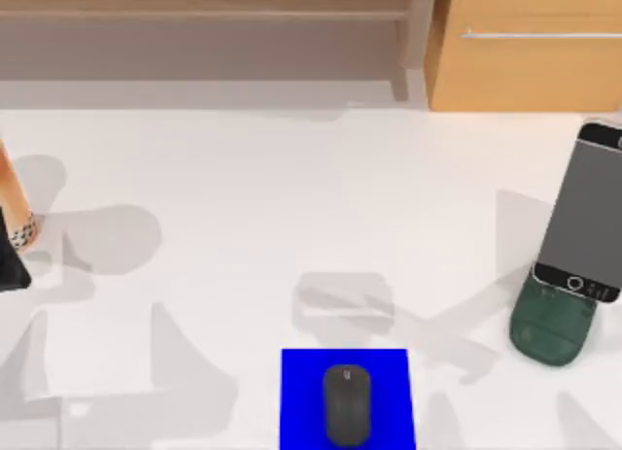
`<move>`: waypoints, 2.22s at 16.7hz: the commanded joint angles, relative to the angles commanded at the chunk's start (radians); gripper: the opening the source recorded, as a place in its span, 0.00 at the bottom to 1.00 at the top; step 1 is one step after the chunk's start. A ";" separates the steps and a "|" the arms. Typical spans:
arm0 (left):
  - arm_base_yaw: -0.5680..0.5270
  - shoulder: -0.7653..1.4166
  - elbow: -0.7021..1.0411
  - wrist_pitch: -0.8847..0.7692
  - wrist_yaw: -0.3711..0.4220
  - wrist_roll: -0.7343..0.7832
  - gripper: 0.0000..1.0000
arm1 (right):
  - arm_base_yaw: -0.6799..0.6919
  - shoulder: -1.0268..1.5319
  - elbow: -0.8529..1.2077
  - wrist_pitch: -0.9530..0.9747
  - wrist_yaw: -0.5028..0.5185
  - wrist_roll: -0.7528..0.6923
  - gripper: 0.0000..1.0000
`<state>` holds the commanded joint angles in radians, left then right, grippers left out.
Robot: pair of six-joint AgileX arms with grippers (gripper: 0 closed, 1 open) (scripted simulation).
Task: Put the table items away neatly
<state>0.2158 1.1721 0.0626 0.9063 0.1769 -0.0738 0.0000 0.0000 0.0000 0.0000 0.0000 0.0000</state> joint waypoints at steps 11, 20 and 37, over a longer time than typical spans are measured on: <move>0.030 0.479 0.176 0.293 0.104 0.131 1.00 | 0.000 0.000 0.000 0.000 0.000 0.000 1.00; 0.013 0.541 0.229 0.307 0.090 0.130 1.00 | 0.000 0.000 0.000 0.000 0.000 0.000 1.00; -0.005 0.608 0.288 0.315 0.074 0.126 0.25 | 0.000 0.000 0.000 0.000 0.000 0.000 1.00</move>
<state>0.2113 1.7801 0.3506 1.2217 0.2509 0.0525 0.0000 0.0000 0.0000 0.0000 0.0000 0.0000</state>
